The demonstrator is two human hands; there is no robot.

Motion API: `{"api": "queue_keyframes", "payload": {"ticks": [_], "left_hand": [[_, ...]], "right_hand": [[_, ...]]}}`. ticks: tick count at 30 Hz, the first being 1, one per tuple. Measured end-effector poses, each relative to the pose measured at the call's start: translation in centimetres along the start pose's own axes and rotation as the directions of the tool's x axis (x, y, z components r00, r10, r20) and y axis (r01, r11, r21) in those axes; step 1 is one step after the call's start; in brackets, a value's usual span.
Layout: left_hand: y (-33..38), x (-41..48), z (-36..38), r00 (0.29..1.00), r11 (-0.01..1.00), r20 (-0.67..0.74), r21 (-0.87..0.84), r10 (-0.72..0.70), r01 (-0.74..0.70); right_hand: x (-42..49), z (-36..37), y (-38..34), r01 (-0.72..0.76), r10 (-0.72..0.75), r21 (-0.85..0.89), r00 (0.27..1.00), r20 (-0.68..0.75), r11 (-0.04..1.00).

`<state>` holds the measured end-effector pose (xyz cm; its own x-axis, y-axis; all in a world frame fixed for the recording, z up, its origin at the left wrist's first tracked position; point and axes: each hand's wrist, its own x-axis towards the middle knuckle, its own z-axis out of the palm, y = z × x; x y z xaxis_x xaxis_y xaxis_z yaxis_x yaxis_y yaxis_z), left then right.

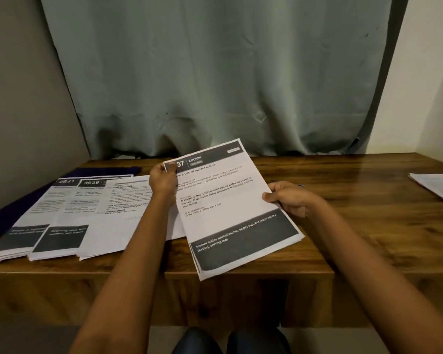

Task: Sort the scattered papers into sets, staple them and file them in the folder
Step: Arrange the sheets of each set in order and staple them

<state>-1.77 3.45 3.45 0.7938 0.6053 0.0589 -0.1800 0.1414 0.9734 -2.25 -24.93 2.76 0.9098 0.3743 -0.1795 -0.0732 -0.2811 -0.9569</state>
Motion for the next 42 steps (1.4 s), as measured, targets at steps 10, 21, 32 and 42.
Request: {"api": "queue_keyframes", "payload": {"ticks": [10,21,32,42], "left_hand": [[4.7,0.0,-4.7,0.904,0.818,-0.068,0.459,0.421,-0.347],[0.0,-4.1,-4.7,0.911,0.709,0.248,0.572,0.329,-0.412],[0.0,-11.5,2.2,0.814,0.713,0.490,0.447,0.310,-0.541],[-2.1,-20.1,12.7,0.684,0.744,0.697,0.337,0.214,-0.577]], "right_hand": [[1.9,8.9,-1.4,0.045,-0.066,-0.096,0.973,-0.223,0.994],[3.0,11.6,0.5,-0.003,-0.280,-0.593,0.880,-0.384,0.805],[-3.4,3.6,0.0,-0.007,-0.474,-0.687,0.719,-0.509,0.727],[-11.5,-9.7,5.3,-0.312,-0.388,-0.644,0.591,-0.707,0.698]]}}
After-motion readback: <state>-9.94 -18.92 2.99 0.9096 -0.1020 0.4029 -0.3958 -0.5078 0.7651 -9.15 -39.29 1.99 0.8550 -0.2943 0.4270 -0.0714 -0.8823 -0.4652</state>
